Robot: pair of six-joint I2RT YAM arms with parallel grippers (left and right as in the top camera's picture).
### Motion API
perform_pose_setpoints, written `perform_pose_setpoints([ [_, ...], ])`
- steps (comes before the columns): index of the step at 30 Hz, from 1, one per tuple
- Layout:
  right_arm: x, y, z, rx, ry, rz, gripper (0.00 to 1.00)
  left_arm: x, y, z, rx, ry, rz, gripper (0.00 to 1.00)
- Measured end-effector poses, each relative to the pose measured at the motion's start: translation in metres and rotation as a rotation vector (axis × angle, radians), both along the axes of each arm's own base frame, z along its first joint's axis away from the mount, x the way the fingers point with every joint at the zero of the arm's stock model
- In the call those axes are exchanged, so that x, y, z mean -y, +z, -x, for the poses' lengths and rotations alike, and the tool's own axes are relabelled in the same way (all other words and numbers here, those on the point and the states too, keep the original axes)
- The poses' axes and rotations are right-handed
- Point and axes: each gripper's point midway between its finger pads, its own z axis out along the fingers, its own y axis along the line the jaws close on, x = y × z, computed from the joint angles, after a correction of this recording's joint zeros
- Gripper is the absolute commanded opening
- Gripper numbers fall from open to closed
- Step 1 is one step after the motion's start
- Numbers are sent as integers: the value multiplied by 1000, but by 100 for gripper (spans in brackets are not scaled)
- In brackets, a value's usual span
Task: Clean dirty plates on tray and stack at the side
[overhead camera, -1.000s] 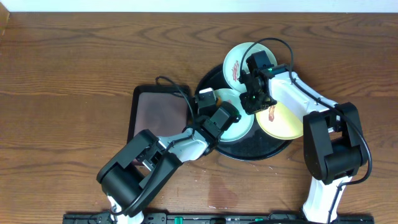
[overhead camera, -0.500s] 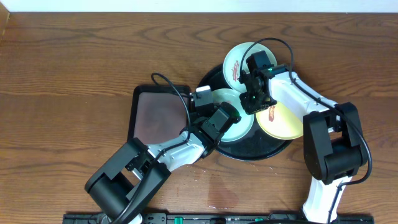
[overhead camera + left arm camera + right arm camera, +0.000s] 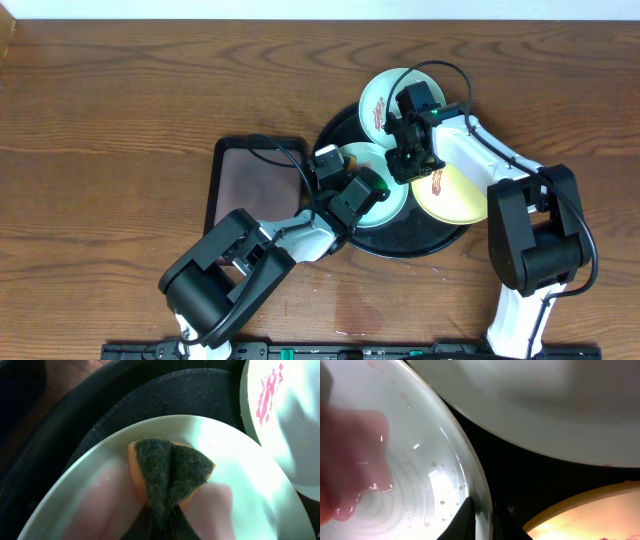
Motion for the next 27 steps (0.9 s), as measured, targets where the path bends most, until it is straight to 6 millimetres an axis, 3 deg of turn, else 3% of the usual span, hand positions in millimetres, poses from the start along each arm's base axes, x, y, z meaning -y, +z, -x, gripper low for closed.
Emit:
perform_pose_setpoints([
  [5,0,0,0,0,0,0,8,-4,1,0,8,-45,-91,8],
  [10,0,0,0,0,0,-1,4,-25,13,-3,64,-114,-339,7],
  [14,0,1,-1,1,-1,-1,1,-41,44,-10,144,-88,-454,7],
  [18,0,2,-1,2,-1,-2,1,-58,99,-13,246,-28,-523,7],
  [27,-3,8,-2,9,-18,-22,1,-86,165,18,245,-76,-510,7],
])
